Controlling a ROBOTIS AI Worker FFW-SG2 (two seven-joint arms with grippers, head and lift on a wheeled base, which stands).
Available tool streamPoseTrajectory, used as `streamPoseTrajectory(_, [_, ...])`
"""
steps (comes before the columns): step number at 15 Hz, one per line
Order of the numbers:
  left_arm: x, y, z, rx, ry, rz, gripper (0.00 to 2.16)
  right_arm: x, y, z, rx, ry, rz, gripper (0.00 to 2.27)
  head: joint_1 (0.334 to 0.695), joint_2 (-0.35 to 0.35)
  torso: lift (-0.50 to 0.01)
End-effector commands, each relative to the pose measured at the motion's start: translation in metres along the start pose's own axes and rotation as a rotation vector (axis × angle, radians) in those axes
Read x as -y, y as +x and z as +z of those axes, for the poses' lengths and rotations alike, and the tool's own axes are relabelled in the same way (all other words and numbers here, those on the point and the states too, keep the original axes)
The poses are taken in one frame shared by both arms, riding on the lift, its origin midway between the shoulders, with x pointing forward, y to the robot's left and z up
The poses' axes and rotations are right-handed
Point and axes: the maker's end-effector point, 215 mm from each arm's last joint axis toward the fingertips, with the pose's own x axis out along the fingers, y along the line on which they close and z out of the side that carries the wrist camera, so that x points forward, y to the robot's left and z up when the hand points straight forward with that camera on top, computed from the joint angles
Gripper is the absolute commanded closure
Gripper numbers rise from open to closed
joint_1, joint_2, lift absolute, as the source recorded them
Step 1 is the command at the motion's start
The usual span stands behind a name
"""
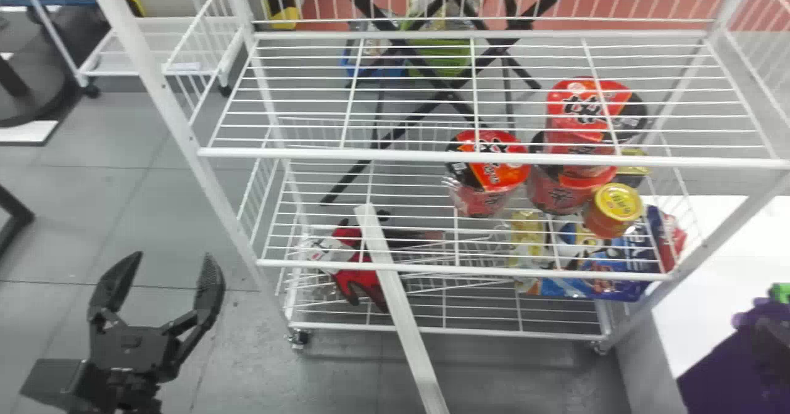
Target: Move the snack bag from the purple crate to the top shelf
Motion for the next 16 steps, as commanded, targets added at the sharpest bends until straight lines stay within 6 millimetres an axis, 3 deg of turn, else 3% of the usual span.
streamPoseTrajectory(1, [0.001,-0.002,-0.002,-0.001,0.001,-0.002,0.10,0.047,-0.025,0.006,-0.058,0.070,-0.063,0.07,0.695,-0.017,-0.451])
streamPoseTrajectory(3, [-0.001,-0.002,-0.002,0.000,0.003,-0.001,0.10,0.084,-0.052,0.005,-0.102,0.173,-0.114,0.09,0.695,-0.097,-0.451])
streamPoseTrajectory(6, [0.004,-0.001,-0.002,0.002,-0.001,-0.010,0.10,0.159,-0.092,0.011,-0.049,0.284,-0.278,0.09,0.695,-0.206,-0.451])
streamPoseTrajectory(8, [0.006,0.000,-0.002,0.003,-0.001,-0.015,0.10,0.191,-0.112,-0.021,-0.080,0.392,-0.350,0.08,0.695,-0.338,-0.451])
streamPoseTrajectory(11, [0.008,-0.002,0.000,0.013,-0.001,-0.018,0.10,0.220,-0.121,-0.098,-0.168,0.580,-0.418,0.08,0.695,-0.350,-0.451])
streamPoseTrajectory(14, [0.007,-0.002,0.000,0.017,0.002,-0.018,0.10,0.229,-0.113,-0.162,-0.258,0.654,-0.459,0.08,0.695,-0.350,-0.451])
streamPoseTrajectory(15, [0.009,-0.002,0.000,0.017,0.000,-0.022,0.10,0.236,-0.109,-0.181,-0.282,0.669,-0.478,0.08,0.695,-0.350,-0.451])
streamPoseTrajectory(16, [0.010,-0.002,0.000,0.017,0.001,-0.025,0.10,0.248,-0.104,-0.186,-0.306,0.667,-0.499,0.08,0.695,-0.350,-0.451])
